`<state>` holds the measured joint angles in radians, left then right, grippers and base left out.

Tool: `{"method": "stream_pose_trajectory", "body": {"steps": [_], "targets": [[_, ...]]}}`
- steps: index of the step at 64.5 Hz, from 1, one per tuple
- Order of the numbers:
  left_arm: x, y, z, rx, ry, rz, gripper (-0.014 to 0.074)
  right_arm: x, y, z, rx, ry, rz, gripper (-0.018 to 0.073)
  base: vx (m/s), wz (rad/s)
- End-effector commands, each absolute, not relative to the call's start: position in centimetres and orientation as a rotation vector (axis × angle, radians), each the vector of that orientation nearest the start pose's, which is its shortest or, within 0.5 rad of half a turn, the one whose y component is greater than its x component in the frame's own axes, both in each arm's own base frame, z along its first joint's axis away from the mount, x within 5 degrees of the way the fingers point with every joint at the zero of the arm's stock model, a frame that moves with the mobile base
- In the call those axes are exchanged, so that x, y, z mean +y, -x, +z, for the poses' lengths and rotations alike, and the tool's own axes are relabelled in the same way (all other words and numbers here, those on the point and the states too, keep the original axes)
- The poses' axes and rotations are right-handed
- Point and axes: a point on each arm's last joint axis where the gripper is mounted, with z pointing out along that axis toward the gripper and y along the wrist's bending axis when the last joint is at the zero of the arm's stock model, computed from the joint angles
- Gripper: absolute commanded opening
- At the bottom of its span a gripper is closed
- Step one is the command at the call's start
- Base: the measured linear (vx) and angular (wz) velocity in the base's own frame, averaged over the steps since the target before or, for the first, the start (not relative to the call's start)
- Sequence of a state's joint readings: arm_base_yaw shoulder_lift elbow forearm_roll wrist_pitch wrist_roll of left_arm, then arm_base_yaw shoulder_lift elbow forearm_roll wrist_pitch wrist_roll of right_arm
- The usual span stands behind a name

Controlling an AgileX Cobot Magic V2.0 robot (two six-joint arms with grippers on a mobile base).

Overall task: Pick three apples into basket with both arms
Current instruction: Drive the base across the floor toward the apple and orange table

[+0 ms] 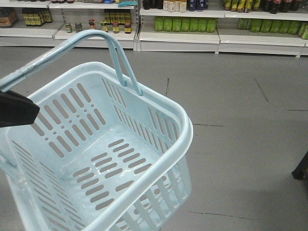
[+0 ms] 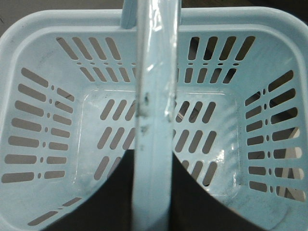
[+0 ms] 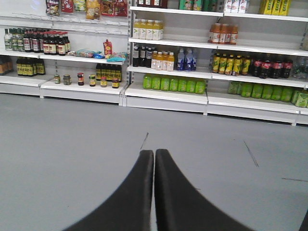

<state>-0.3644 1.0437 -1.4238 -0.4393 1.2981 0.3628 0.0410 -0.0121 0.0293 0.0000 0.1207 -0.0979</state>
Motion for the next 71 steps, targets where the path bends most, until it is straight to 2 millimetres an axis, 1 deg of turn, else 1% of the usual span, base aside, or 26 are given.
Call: {"method": "stream_pose_trajectory", "body": {"steps": [1,46,71], "targets": [[-9.41,-13.32,47.40,2.088,-0.852,-0.609,-0.0006,0.23,-5.62,19.64,1.540,0.111,-0.050,-0.0004,0.24,-0.16],[-9.41,-13.32,47.40,2.088,-0.852,-0.609,-0.0006,0.23,-5.62,19.64,1.540,0.111,-0.050,-0.0004,0.25,-0.18],[-9.41,-13.32,47.40,2.088,-0.852,-0.609,-0.0006,0.23,-5.62,19.64,1.540,0.111,-0.050,-0.0004,0.23,-0.27]]}}
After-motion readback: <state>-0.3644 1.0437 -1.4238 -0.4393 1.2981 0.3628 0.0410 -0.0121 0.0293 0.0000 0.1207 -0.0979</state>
